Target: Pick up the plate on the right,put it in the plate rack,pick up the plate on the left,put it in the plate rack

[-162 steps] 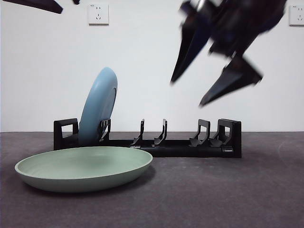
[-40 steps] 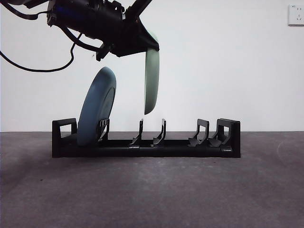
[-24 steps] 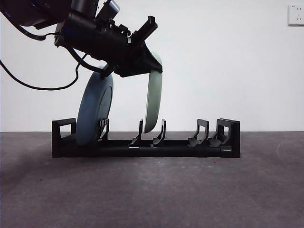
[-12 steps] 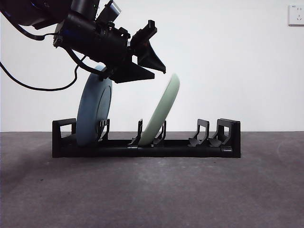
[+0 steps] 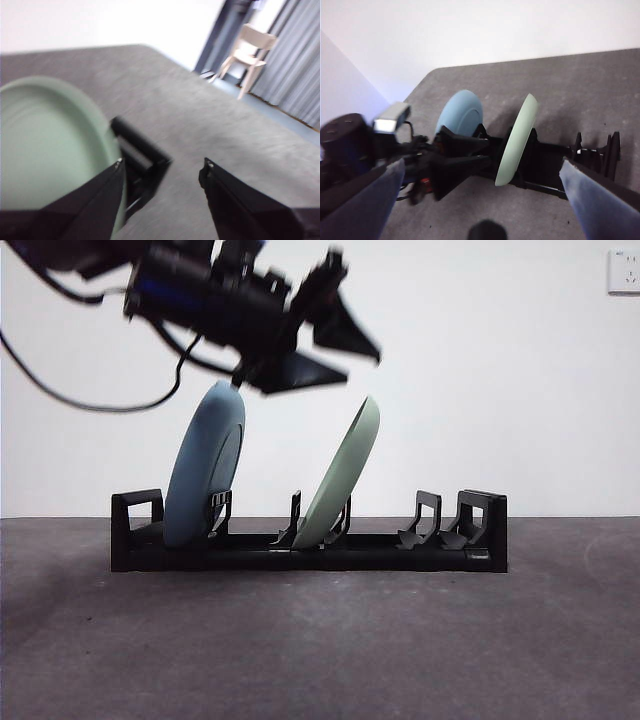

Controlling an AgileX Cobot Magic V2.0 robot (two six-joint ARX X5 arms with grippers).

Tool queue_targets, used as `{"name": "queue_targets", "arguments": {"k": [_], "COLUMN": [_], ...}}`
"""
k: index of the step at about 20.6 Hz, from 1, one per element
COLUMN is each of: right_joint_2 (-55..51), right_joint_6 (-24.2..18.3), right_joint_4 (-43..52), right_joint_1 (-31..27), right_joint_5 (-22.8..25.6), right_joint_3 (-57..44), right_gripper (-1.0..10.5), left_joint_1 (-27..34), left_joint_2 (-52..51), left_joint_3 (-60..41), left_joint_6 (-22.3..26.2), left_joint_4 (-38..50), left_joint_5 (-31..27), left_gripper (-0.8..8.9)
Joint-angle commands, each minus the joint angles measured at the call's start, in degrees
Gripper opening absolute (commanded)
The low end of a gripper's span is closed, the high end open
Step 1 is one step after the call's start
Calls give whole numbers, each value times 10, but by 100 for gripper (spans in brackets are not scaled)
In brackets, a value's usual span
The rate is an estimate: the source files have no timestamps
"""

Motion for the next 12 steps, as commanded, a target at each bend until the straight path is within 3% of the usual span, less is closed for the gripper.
{"name": "queue_targets", "arguments": {"k": [1,4,7,10,12], "right_joint_2": [3,3,3,3,3], "right_joint_6": [-12,-22,-52,-63,-78], "right_joint_4": [0,-2,-16,-35,-50], "right_joint_1": [0,0,0,0,0], "right_joint_5": [2,2,2,5,24], "right_joint_3": [0,0,0,0,0], "right_gripper": [487,269,-9,-10,-10], "left_joint_1": [-23,-42,-54,-56,-56], "left_joint_2": [-38,-84,-141,-200,-245], "left_joint_3": [3,3,3,3,3], "left_joint_6": [38,46,71,99,113], "left_joint_4": [4,-2,-41,-101,-157], "left_joint_5": [3,3,2,-9,-51], "left_gripper": [250,204,-24,-8,-8]}}
